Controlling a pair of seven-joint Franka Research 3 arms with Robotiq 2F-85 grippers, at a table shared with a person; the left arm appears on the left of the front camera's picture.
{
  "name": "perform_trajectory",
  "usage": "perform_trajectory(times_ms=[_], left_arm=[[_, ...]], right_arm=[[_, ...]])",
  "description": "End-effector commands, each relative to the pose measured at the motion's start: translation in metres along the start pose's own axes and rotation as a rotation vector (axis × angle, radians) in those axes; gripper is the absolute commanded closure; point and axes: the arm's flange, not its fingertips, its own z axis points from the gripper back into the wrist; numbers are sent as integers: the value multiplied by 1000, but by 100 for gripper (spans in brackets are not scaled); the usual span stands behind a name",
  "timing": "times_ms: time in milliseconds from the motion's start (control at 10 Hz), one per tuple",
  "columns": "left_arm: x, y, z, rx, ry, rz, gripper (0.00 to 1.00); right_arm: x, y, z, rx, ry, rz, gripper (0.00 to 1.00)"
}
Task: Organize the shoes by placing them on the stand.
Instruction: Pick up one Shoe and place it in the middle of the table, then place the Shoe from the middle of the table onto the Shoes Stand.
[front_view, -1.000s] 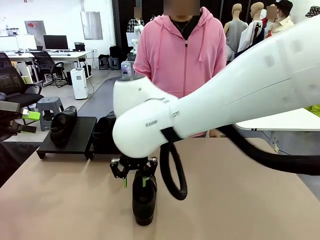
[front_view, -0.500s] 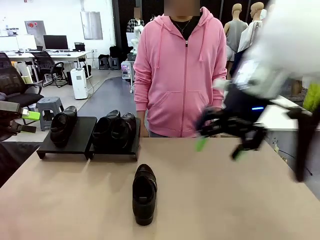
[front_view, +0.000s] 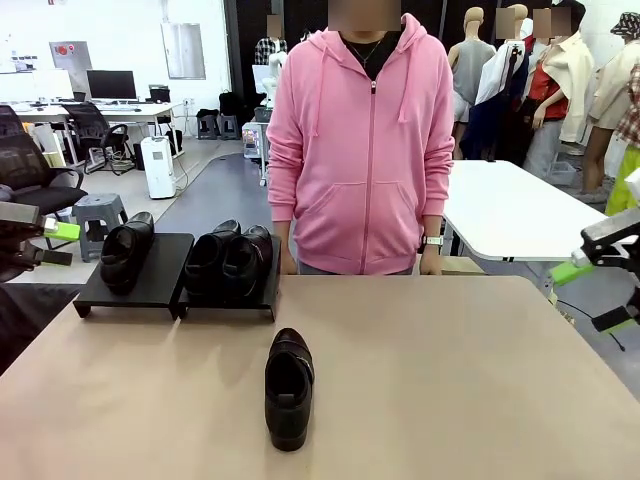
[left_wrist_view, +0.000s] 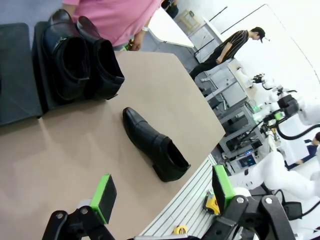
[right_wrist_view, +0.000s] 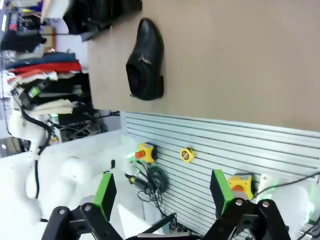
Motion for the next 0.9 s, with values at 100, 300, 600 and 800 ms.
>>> perform_trajectory(times_ms=[100, 300, 600, 800], left_arm=[[1, 1, -1, -21, -20, -21, 0], [1, 1, -1, -21, -20, -21, 0], [1, 1, -1, -21, -20, -21, 0], [1, 1, -1, -21, -20, -21, 0]], right_arm=[[19, -16, -37, 78, -19, 12, 0], [13, -15, -2, 43, -2, -23, 0], [13, -15, -2, 43, -2, -23, 0], [13, -15, -2, 43, -2, -23, 0]])
